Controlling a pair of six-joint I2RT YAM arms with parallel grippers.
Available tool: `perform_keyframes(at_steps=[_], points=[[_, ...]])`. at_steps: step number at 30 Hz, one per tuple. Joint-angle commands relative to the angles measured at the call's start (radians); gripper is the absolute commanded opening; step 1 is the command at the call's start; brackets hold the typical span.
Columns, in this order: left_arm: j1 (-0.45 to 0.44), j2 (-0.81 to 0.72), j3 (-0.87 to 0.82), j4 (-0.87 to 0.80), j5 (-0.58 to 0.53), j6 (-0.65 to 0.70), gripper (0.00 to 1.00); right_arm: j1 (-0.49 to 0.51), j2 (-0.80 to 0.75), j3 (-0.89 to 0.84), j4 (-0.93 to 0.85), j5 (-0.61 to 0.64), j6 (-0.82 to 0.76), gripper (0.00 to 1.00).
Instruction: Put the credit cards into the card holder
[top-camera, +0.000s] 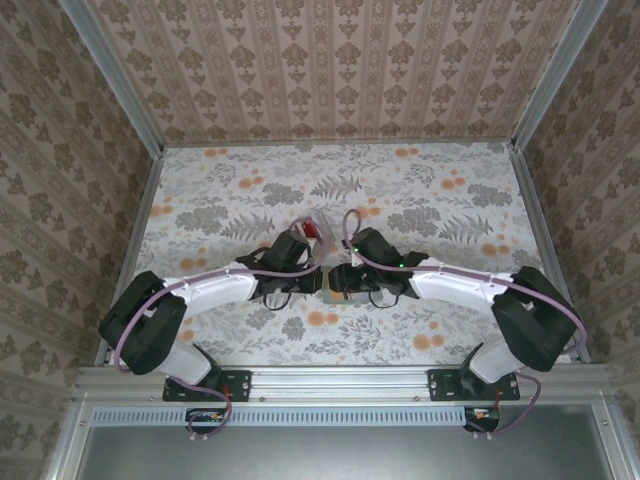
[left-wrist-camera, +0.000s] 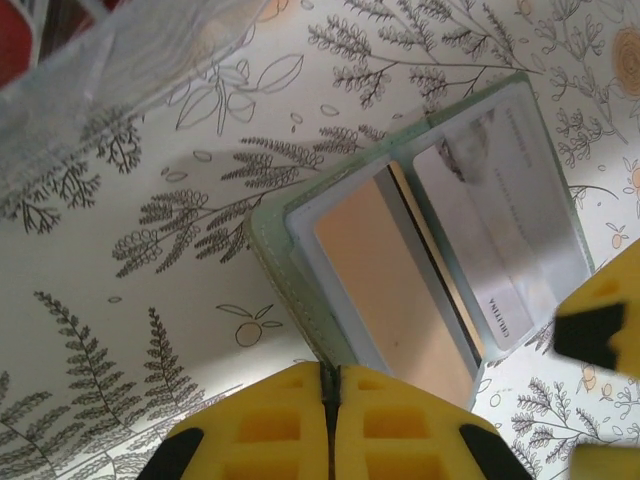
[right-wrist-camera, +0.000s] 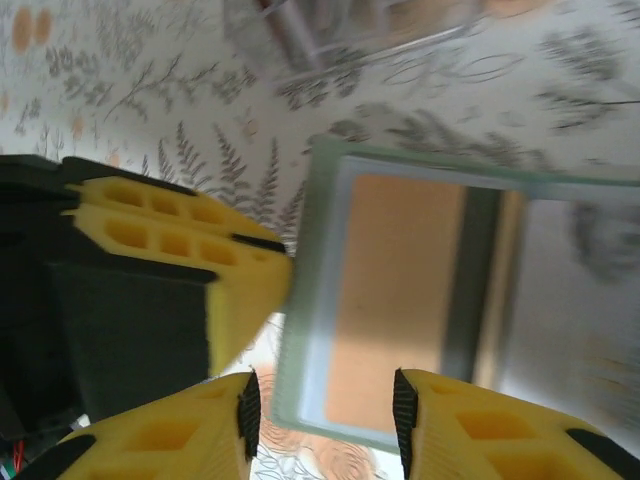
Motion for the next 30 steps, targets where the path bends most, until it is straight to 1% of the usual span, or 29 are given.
perform_keyframes(at_steps=[1, 4, 9, 17, 20, 21, 26, 30], points=[[0.013, -0.053, -0.039, 0.077, 0.033, -0.067, 0.0, 0.022, 0.067, 0.021, 0.023, -0.012, 0.004, 0.45], [0.017, -0.089, -0.066, 0.096, 0.027, -0.086, 0.0, 0.034, 0.104, 0.043, 0.011, -0.005, -0.009, 0.5], [0.021, -0.138, -0.102, 0.12, 0.017, -0.11, 0.0, 0.039, 0.144, 0.066, -0.008, -0.005, -0.026, 0.53], [0.023, -0.132, -0.111, 0.137, 0.031, -0.122, 0.0, 0.051, 0.18, 0.095, 0.012, -0.044, -0.031, 0.63], [0.026, -0.136, -0.11, 0.131, 0.031, -0.117, 0.0, 0.056, 0.192, 0.103, 0.01, -0.053, -0.033, 0.64], [0.027, -0.136, -0.108, 0.131, 0.031, -0.118, 0.0, 0.056, 0.199, 0.107, 0.005, -0.059, -0.038, 0.67], [0.029, -0.135, -0.106, 0.133, 0.035, -0.119, 0.0, 0.065, 0.234, 0.13, -0.006, -0.082, -0.048, 0.69], [0.029, -0.136, -0.103, 0.132, 0.039, -0.118, 0.0, 0.08, 0.26, 0.16, -0.047, -0.059, -0.069, 0.68]])
